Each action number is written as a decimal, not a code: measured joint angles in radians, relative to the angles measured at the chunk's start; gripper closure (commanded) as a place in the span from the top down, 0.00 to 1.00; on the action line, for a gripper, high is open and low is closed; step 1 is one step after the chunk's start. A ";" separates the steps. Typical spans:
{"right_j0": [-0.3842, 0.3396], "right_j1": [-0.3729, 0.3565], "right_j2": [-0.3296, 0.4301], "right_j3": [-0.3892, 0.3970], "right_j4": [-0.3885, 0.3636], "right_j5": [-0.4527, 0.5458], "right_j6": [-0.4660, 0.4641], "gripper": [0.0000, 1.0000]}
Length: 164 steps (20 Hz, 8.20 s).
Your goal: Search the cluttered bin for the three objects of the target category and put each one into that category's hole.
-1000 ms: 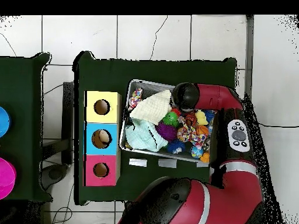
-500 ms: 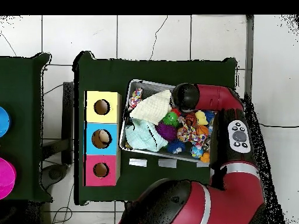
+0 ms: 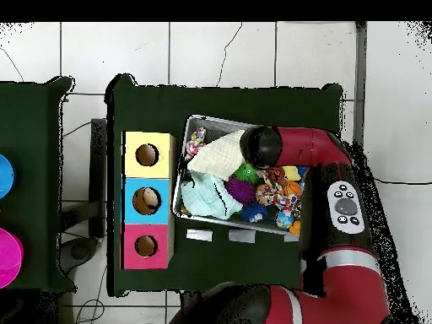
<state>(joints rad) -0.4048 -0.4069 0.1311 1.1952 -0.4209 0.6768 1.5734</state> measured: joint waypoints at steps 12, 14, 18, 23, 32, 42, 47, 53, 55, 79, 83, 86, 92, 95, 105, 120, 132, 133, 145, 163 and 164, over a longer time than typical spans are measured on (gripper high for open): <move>0.026 -0.096 0.000 0.061 0.000 0.000 0.000 0.00; 0.026 -0.109 0.000 0.069 0.000 0.000 0.000 0.00; 0.027 -0.142 0.000 0.094 0.000 0.000 0.000 0.00; 0.040 -0.201 0.000 0.140 0.004 0.000 0.000 0.00; 0.093 -0.303 0.000 0.224 0.056 0.000 0.000 0.00; 0.157 -0.352 -0.002 0.342 0.127 0.000 0.000 0.00; 0.175 -0.363 -0.004 0.407 0.158 0.000 0.000 0.00; 0.209 -0.390 -0.023 0.502 0.192 0.000 0.001 0.00; 0.225 -0.405 -0.036 0.536 0.203 0.000 0.001 0.00; 0.310 -0.360 -0.134 0.610 0.246 -0.182 0.004 0.00; 0.324 -0.311 -0.155 0.580 0.246 -0.184 0.004 0.00; 0.331 -0.285 -0.159 0.556 0.246 -0.184 0.004 0.00; 0.331 -0.250 -0.159 0.526 0.246 -0.184 0.004 0.00; 0.331 -0.240 -0.159 0.514 0.246 -0.184 0.004 0.00; 0.338 -0.206 -0.176 0.461 0.246 -0.184 0.004 0.00; 0.324 -0.174 -0.174 0.387 0.246 -0.184 0.004 1.00; 0.270 -0.173 -0.153 0.381 0.245 -0.184 0.004 1.00; 0.271 -0.173 -0.153 0.380 0.245 -0.184 0.004 1.00; 0.297 -0.168 -0.153 0.383 0.250 -0.184 0.004 1.00; 0.302 -0.092 -0.149 0.379 0.257 -0.297 0.004 1.00; 0.298 -0.083 -0.149 0.376 0.257 -0.317 0.004 1.00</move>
<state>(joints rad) -0.1069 -0.4899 -0.0180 1.5716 -0.1638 0.3593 1.5771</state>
